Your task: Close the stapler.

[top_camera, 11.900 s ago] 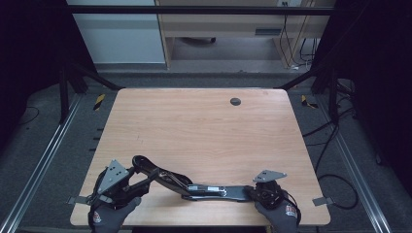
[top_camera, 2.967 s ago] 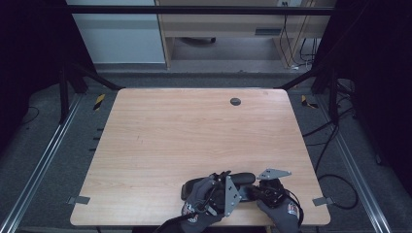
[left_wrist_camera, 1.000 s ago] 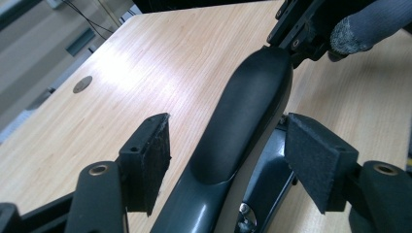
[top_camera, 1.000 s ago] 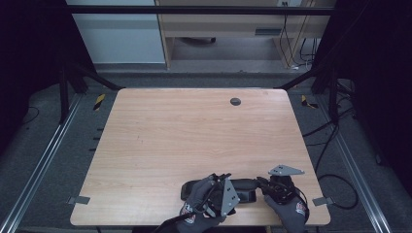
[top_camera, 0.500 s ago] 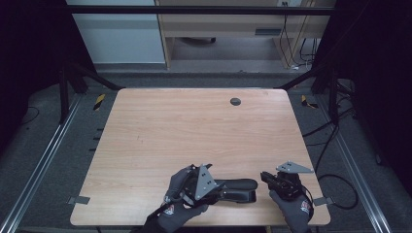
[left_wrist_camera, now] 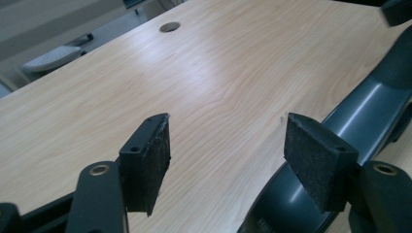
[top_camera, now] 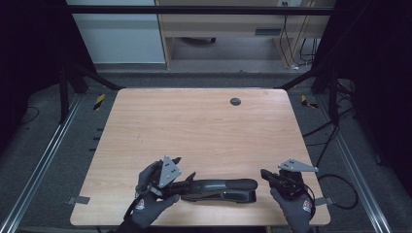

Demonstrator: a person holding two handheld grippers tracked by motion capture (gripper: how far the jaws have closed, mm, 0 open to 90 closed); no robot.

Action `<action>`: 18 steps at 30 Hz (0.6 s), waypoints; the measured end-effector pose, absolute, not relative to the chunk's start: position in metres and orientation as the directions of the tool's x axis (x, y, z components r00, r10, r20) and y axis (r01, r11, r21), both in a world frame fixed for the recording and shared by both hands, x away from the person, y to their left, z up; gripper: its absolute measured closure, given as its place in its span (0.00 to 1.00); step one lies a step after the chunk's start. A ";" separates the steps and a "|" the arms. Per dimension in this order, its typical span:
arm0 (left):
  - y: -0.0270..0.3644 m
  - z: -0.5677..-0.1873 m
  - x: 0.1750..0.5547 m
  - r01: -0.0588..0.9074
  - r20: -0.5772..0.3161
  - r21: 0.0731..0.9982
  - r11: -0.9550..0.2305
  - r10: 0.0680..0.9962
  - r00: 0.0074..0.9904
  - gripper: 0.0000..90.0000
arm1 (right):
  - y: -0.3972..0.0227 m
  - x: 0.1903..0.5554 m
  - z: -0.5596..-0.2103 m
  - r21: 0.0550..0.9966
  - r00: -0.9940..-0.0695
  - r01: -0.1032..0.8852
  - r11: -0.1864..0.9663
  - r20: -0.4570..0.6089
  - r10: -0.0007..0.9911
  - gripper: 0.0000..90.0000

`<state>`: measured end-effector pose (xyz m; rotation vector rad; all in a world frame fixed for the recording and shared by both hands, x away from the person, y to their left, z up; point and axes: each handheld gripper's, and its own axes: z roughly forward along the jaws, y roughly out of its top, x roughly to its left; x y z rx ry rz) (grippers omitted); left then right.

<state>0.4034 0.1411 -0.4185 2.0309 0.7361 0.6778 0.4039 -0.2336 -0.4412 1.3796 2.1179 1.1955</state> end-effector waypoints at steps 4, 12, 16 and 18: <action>0.164 -0.424 0.405 0.284 0.175 0.848 -0.448 0.741 0.648 0.39 | -0.231 0.402 -0.435 0.804 -0.482 0.567 0.180 0.147 0.863 1.00; 0.199 -0.439 0.404 0.351 0.129 0.850 -0.394 0.800 0.586 0.43 | -0.224 0.398 -0.425 0.808 -0.505 0.559 0.186 0.154 0.849 1.00; 0.211 -0.446 0.404 0.380 0.115 0.843 -0.380 0.818 0.563 0.45 | -0.220 0.397 -0.421 0.812 -0.520 0.551 0.193 0.153 0.840 1.00; 0.217 -0.449 0.404 0.389 0.111 0.843 -0.371 0.828 0.550 0.47 | -0.217 0.397 -0.420 0.815 -0.526 0.546 0.195 0.152 0.837 1.00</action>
